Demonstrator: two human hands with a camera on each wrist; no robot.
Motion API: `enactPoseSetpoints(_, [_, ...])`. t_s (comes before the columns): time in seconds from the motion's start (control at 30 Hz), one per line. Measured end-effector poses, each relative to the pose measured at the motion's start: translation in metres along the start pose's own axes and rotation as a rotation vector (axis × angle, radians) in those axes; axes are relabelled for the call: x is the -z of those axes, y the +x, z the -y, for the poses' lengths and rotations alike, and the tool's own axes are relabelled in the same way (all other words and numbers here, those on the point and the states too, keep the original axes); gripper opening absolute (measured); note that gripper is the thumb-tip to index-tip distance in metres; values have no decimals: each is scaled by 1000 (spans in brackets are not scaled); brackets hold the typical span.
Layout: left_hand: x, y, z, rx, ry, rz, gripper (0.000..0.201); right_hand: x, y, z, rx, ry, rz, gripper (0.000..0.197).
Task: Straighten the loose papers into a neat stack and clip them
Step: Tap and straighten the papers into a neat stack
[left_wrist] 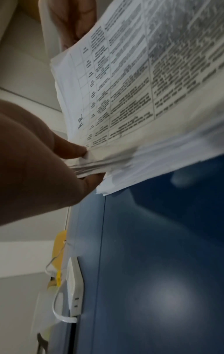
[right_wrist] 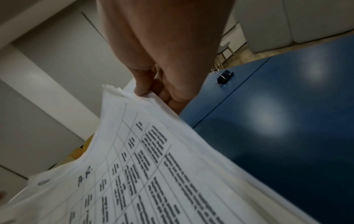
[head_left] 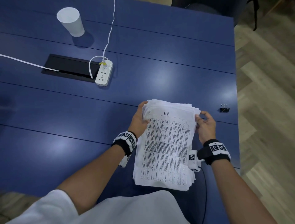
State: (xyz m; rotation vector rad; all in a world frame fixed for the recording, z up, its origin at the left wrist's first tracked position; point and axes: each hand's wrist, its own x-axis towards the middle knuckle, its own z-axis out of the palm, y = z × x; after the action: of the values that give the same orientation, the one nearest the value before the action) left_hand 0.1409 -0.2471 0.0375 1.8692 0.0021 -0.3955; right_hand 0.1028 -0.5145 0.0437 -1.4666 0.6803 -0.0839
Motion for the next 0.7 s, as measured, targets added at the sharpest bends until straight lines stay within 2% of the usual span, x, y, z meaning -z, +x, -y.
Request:
enactPoseSetpoints(0.1, [1,6,5,26,78,0,63,-1,-1,1,24,-30,3,18])
enactPoseSetpoints(0.23, [0,11,5,80,158,-11,61,-3,-1,1,44,-54,30,25])
enactPoseSetpoints(0.33, [-2,17,8,118,250,-22,50,-4,-1,1,60,-76,59,27])
enactPoseSetpoints(0.43, [-4,17,14,74,353,-8,30,-5,2,-4,74,-162,59,29])
enactPoseSetpoints(0.6, [-9,9,25,-11,504,-69,33,-8,8,-14,146,-428,26,10])
enactPoseSetpoints(0.7, [-9,14,21,-18,611,19,27,-9,8,-16,148,-366,70,21])
